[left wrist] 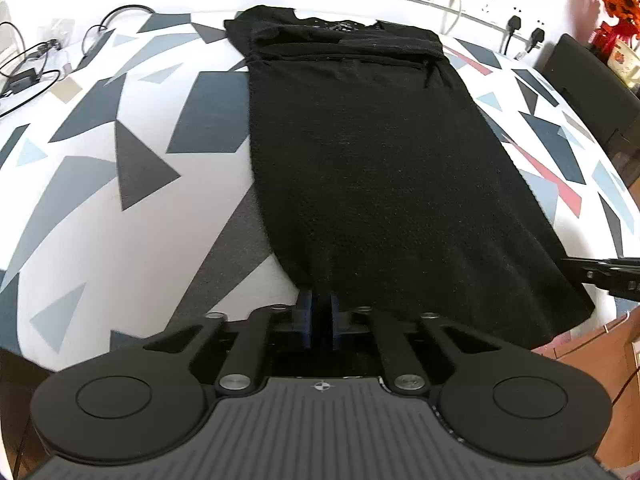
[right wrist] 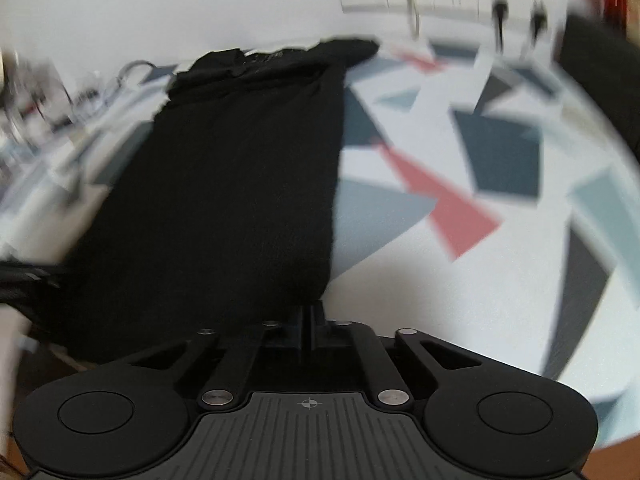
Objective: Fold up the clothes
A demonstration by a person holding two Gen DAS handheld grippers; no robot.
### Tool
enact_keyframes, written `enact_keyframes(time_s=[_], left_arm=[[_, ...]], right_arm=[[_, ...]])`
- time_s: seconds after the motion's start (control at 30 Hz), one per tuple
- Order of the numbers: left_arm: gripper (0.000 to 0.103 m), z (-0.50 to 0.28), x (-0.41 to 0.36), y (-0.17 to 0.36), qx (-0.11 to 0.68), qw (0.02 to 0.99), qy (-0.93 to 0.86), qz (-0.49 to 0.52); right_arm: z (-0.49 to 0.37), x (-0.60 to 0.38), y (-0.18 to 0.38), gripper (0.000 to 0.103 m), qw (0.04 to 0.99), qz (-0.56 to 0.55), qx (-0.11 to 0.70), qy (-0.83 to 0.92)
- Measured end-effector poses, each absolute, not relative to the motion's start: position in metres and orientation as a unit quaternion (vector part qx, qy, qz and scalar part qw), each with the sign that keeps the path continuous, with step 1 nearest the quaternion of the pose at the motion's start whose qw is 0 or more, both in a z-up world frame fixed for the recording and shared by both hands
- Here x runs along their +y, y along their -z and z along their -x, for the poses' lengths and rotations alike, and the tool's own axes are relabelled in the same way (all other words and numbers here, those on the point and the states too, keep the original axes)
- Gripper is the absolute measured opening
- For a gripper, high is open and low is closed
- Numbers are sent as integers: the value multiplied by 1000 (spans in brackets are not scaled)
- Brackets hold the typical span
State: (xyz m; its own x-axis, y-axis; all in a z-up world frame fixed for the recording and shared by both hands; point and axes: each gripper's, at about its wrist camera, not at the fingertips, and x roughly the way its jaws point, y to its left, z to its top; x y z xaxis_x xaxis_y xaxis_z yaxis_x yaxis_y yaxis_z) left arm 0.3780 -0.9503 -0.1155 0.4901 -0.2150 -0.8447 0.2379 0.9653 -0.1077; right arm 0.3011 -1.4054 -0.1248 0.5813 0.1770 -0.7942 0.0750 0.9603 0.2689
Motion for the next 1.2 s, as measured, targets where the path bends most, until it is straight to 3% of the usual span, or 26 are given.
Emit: enact_keyframes(time_s=[0.53,0.77,1.2], left_arm=[[5,-310,-922,50,414,901,121,32],[5,-363,-929,17,366,922,127,15],[5,-504,-941,7,328,932,151,29]], right_arm=[[-234,-1428,75,2,859,-299,397,-125],[-269,-1450,38,2,876,-349,314,-110],[-390,-1453,26,2,903,-320,282,-44]])
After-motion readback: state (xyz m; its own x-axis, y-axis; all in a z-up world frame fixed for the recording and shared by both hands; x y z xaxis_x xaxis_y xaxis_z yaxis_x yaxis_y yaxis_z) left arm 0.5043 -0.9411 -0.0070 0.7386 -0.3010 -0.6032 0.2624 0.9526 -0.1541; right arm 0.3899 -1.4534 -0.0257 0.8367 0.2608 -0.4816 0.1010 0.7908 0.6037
